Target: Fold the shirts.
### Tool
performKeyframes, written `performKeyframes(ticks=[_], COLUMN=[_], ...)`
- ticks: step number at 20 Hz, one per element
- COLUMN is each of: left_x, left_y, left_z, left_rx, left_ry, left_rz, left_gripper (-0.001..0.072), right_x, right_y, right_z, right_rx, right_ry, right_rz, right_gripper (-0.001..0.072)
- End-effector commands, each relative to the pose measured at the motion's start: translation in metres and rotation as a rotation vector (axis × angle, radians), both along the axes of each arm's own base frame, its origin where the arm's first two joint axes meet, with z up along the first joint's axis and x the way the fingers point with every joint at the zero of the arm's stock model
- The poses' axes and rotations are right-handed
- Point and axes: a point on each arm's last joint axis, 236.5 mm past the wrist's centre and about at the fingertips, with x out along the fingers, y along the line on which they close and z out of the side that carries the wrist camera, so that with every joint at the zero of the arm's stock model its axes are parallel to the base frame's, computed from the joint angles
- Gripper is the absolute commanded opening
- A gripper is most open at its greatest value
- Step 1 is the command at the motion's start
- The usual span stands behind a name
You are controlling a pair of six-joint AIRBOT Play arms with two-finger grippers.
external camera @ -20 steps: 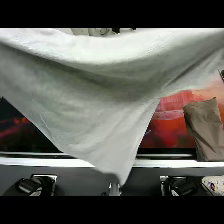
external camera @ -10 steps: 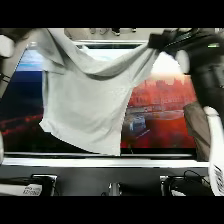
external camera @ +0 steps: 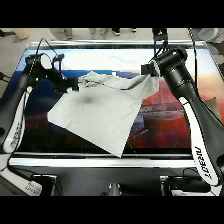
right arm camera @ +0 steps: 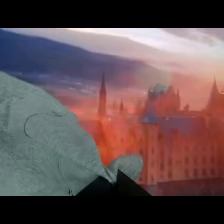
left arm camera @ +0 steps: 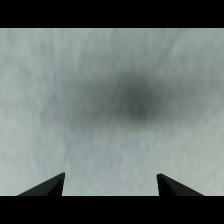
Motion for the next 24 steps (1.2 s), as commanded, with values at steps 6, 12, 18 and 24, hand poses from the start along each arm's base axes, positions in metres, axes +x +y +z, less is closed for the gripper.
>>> performKeyframes(ticks=[6,12,18,24], left_x=[-0.214,-0.222,-0.179,-0.110], left_y=[-0.050,-0.068,-0.111,-0.128], left_z=[-0.089,-0.123,-0.133,0.002], left_rx=[-0.437,-0.482,-0.497,-0.592], left_ry=[0.201,0.167,0.123,-0.271], left_rz=[0.353,0.491,0.502,0.127], left_gripper=[0.0701,0.0692,0.0470,0.0028], right_x=[-0.022,-0.023,-0.029,-0.059], right_y=[0.021,0.026,0.023,-0.023], right_z=[-0.024,-0.026,0.009,0.157], right_rx=[0.042,0.063,0.083,0.029], right_ry=[0.139,0.149,0.074,-0.306], right_rz=[0.080,0.093,0.098,0.076], right_gripper=[0.0016,0.0016,0.0016,0.0016])
